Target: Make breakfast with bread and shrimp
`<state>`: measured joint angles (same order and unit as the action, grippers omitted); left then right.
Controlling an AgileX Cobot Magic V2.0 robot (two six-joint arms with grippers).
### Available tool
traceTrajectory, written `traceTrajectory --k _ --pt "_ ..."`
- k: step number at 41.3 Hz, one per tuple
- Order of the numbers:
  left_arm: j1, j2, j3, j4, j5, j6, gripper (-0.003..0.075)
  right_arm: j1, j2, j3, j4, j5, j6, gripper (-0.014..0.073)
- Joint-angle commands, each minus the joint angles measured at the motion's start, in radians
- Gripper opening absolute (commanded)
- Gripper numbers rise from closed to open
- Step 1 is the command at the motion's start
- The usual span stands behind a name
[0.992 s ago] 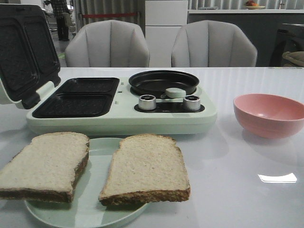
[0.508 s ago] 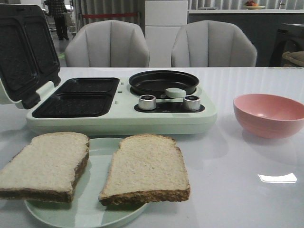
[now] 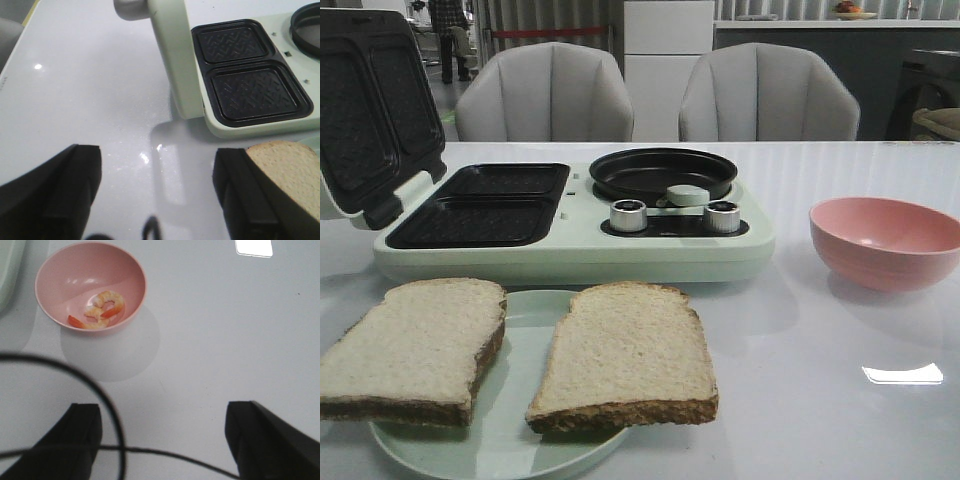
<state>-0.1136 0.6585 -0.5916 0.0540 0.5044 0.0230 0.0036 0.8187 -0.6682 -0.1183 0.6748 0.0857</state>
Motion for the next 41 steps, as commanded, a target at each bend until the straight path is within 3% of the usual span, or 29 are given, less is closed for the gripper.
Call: traceTrajectory --k 1,10,16,25,32,41 --pt "-0.073 0.004 -0.031 0.04 -0.071 -0.003 0.0592 -0.004 -0.002 -0.029 -0.025 -0.052 -0.009 0.061" --pt "-0.365 0.004 -0.031 0.26 -0.028 -0.003 0.0626 -0.004 -0.002 -0.029 -0.025 -0.052 -0.009 0.061" --pt "-0.613 0.004 -0.026 0.446 0.113 -0.003 0.0626 -0.004 -0.002 -0.029 -0.025 -0.052 -0.009 0.061" --pt "-0.907 0.006 0.134 0.699 0.202 -0.003 0.0626 -0.004 -0.002 -0.029 -0.026 -0.052 -0.009 0.061" --pt "-1.019 0.038 0.217 0.881 0.218 -0.12 0.0626 -0.004 -0.002 -0.029 -0.026 -0.052 -0.009 0.061" --pt "-1.049 0.166 0.223 0.95 0.223 -0.199 0.0626 -0.004 -0.002 -0.029 -0.026 -0.052 -0.009 0.061"
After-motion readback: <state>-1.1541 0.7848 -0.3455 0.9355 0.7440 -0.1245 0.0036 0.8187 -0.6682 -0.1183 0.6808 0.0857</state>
